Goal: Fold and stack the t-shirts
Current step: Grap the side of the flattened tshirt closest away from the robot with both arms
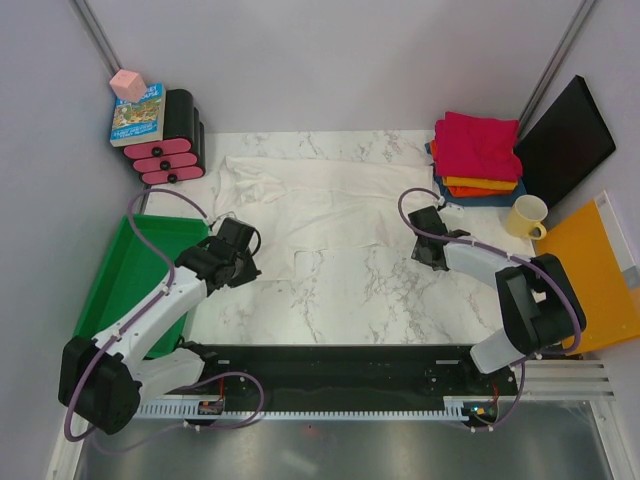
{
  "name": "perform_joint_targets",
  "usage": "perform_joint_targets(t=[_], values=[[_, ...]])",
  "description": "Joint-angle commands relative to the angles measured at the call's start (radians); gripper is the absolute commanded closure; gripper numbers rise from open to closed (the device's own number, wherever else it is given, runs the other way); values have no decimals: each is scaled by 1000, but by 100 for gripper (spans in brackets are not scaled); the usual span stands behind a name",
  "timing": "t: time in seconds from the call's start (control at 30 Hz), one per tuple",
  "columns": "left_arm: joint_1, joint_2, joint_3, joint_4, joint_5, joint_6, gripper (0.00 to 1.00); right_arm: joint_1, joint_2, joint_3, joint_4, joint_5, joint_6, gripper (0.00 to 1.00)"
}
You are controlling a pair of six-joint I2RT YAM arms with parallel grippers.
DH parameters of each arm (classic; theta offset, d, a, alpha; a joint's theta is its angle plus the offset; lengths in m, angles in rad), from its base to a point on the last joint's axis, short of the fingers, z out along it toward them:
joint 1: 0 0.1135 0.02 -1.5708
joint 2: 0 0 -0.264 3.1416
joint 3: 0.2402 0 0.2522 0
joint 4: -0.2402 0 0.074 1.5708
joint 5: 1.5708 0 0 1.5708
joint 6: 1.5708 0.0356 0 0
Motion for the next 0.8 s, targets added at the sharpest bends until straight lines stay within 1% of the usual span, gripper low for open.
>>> perform_joint_targets(t=[0.0,0.13,0.23,0.37,0.47,0.53,0.57,0.6,0.63,0.67,0.7,0.77], values=[[-3,1,24,-9,5,43,98,-19,-5,51,61,32,17,41],[-3,1,19,-3,-1,46,98,-50,10,64,73,44,5,39],[-3,4,19,0,-5,49,98,-82,36,70,90,23,-2,39],[-3,18,23,3,-4,52,98,-101,107,74,105,-2,9,39],[-3,22,27,3,-4,55,98,-104,136,65,105,-31,27,40],[-1,22,27,3,-8,55,98,-105,142,56,105,-52,43,41],[-1,21,27,1,-10,55,98,-102,142,47,102,-61,46,44],[-3,21,27,3,-11,55,98,-104,138,42,101,-68,50,52],[-3,21,27,3,-11,55,98,-104,133,36,93,-72,57,58],[-1,19,25,3,-11,55,98,-104,121,24,88,-77,67,67],[-1,19,25,3,-10,55,98,-105,113,16,84,-81,70,87],[-1,15,25,1,-7,55,98,-104,84,-2,64,-78,83,100]])
